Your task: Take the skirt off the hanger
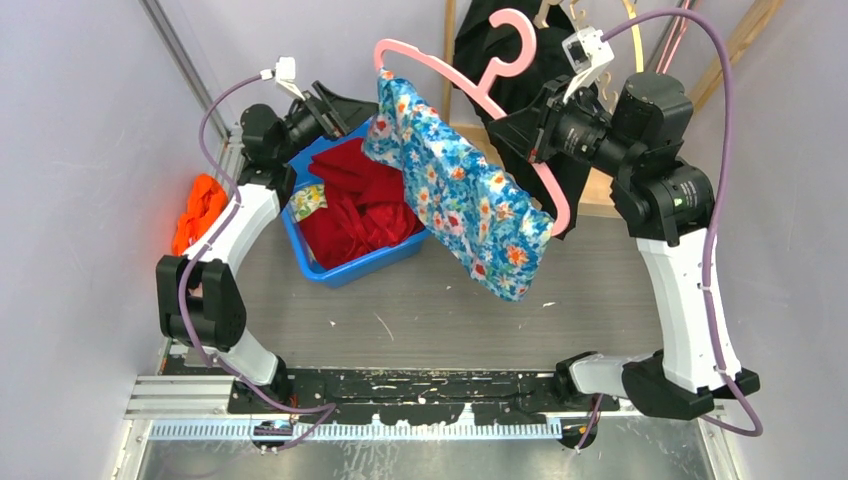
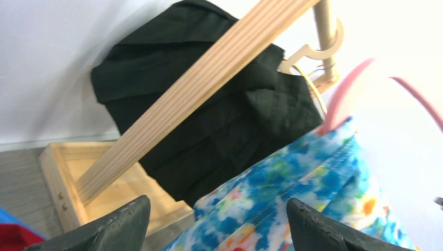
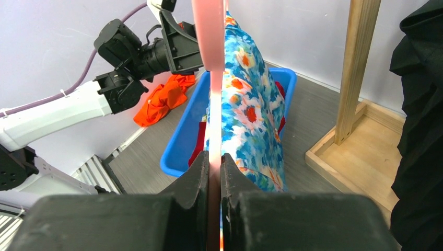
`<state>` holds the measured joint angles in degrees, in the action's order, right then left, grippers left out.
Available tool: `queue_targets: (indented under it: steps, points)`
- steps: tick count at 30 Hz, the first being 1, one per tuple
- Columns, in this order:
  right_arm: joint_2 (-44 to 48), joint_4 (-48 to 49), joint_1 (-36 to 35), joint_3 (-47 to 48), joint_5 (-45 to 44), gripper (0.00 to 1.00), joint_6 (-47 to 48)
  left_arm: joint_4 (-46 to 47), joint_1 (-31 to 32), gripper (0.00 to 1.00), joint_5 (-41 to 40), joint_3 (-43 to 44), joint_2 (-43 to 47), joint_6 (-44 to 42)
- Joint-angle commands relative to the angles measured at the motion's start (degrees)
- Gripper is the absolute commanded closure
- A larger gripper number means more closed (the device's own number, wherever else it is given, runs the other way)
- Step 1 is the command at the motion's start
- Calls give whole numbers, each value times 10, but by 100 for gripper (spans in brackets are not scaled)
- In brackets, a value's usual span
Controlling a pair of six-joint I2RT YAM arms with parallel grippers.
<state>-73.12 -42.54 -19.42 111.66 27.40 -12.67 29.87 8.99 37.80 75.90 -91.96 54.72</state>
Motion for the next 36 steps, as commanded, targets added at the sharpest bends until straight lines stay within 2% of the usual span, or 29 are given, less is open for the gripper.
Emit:
queue_targets:
  steps: [1,6,13,17,21,22,23,25,26,31,34,36]
  points:
    - [-5,55,-7,31,12,100,-8,124,1,1,71,-8,35,35]
    - [-14,56,-12,35,11,100,-6,161,5,1,134,-13,40,41]
    - [-22,51,-14,43,4,100,0,155,12,1,206,-16,35,40]
    - [-23,47,-15,43,0,100,4,101,12,1,227,-22,44,-6]
    - [-24,43,-14,45,-6,100,9,-31,12,3,231,-10,56,-84]
    - [-24,42,-15,46,-6,100,10,-69,12,6,230,-3,57,-105]
    - [-25,42,-15,47,-7,100,11,-108,13,14,230,8,57,-129]
    - [-25,42,-15,47,-7,100,11,-196,12,92,214,30,59,-175]
    - [-25,42,-15,48,-7,100,11,-248,12,99,194,40,61,-201]
    - [-24,42,-15,47,-7,100,12,-306,13,100,188,63,55,-257]
    - [-23,43,-16,47,-10,100,14,-429,-5,100,114,94,49,-309]
    - [-22,42,-16,46,-14,100,18,-492,-35,100,40,82,58,-331]
